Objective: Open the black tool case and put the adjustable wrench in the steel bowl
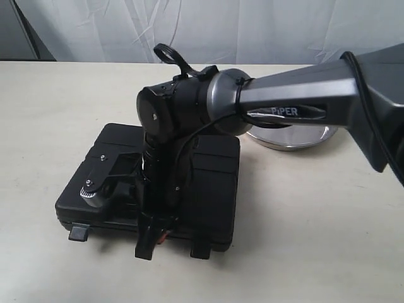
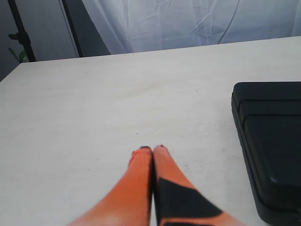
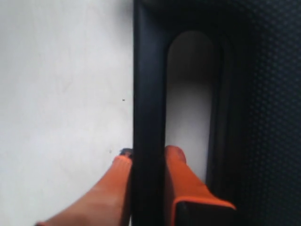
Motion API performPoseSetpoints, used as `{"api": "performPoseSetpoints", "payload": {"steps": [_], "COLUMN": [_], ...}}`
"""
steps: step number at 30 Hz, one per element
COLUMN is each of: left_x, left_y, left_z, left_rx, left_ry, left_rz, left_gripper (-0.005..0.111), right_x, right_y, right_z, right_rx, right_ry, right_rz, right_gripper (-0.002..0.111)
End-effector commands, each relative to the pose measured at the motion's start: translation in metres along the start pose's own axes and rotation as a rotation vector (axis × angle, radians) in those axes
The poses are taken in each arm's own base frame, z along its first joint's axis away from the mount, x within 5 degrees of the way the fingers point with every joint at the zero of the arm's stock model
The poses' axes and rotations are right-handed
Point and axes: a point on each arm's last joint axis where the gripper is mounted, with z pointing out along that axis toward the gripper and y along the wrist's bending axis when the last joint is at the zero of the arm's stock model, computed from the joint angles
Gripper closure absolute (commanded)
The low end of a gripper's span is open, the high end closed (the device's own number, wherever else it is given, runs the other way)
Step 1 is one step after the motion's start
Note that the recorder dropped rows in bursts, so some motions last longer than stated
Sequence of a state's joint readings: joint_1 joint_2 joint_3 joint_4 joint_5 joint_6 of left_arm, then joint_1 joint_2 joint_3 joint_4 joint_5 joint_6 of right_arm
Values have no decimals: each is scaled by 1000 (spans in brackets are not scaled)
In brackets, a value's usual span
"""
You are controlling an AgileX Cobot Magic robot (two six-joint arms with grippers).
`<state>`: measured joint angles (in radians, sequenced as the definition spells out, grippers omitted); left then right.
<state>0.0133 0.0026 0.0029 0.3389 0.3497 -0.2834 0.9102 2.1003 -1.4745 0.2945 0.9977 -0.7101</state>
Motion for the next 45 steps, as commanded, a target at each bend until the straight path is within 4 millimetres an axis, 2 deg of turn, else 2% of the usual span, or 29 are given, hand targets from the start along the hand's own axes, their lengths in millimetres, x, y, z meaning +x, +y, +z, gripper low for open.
{"api": "performPoseSetpoints", "payload": {"steps": [1,6,13,17,24,37,39,43,45], "left_x": [-2,-2,-2,-2,-2,-2,-2,-2,-2], "left_y": [0,0,0,0,0,0,0,0,0], "left_z": [0,0,0,0,0,0,0,0,0], "left_rx": [-1,-1,-2,-2,-2,-2,-2,-2,-2], "left_ry": [-15,-15,-13,-13,-13,-13,-13,-13,-13], "left_rz": [-3,-3,-3,-3,-3,-3,-3,-3,-3], "left_gripper": [107,107,107,107,107,107,107,107,107], "right_x": [-1,-1,-10,-8,-7,-8,-9,-9,-8], "right_y": [11,13,16,14,16,11,10,10,10], "right_z": [-17,-16,-17,-15,-29,-21,-17,-14,-14], "right_rx": [-73,-99,-137,-73,-45,-19,-18,-35,-33], "right_ry": [-18,-13,-111,-67,-78,-83,-82,-79,-73], "right_rz": [-33,-14,72,18,-15,-15,-13,-3,-7], "right_gripper": [108,108,108,108,108,108,106,93,94]}}
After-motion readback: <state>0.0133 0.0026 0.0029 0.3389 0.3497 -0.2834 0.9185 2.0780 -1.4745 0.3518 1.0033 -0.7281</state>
